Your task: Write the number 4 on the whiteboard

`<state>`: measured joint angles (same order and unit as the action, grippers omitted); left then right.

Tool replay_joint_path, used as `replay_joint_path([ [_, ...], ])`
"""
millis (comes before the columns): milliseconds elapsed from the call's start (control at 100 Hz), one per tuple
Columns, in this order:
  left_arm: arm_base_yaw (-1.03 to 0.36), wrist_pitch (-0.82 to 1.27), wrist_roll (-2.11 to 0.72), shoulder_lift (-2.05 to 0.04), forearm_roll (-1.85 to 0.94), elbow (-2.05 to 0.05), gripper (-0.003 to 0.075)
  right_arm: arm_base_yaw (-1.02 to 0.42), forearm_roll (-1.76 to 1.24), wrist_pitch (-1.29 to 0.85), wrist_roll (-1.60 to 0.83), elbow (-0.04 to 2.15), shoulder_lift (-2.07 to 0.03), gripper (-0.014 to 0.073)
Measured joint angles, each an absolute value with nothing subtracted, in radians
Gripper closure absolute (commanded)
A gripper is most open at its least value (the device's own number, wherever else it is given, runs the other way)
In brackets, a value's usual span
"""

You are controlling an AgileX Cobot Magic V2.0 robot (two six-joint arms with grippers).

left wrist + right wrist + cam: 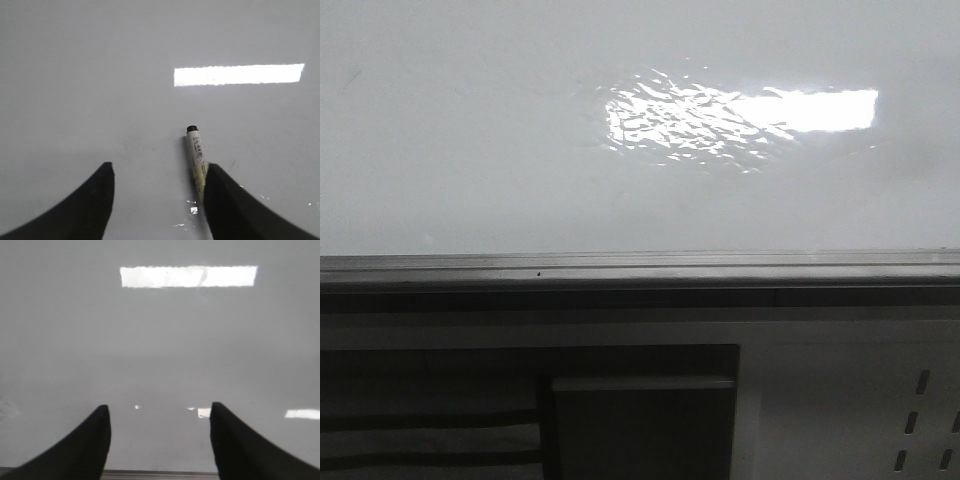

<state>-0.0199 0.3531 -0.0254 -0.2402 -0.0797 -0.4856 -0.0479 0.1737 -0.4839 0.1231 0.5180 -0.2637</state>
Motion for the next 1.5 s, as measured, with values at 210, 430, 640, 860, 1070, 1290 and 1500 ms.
replay_joint_path([
  [210, -0.020, 0.353, -0.025, -0.240, -0.079, -0.486, 0.0303, -0.048, 0.174, -0.484, 0.123, 0.518, -0.264, 0.0123],
  [430, -0.020, 0.353, -0.025, -0.241, -0.096, -0.486, 0.0336, -0.048, 0.174, -0.476, 0.123, 0.518, -0.264, 0.0123],
  [640, -0.020, 0.353, -0.025, -0.261, -0.124, -0.486, 0.0335, -0.048, 0.174, -0.470, 0.123, 0.518, -0.264, 0.0123],
  [860, -0.020, 0.354, -0.087, -0.357, -0.120, -0.486, 0.0242, -0.048, 0.174, -0.468, 0.123, 0.518, -0.264, 0.0123],
  [1070, -0.093, 0.341, -0.116, -0.505, -0.135, -0.486, 0.0210, -0.048, 0.174, -0.466, 0.123, 0.518, -0.264, 0.0123],
  [1290, -0.210, 0.237, -0.119, -0.687, -0.137, -0.486, 0.0210, -0.048, 0.174, -0.466, 0.123, 0.518, -0.264, 0.0123],
  [1500, -0.249, 0.052, -0.121, -0.897, -0.132, -0.486, 0.0222, -0.048, 0.174, -0.466, 0.123, 0.518, -0.264, 0.0123],
])
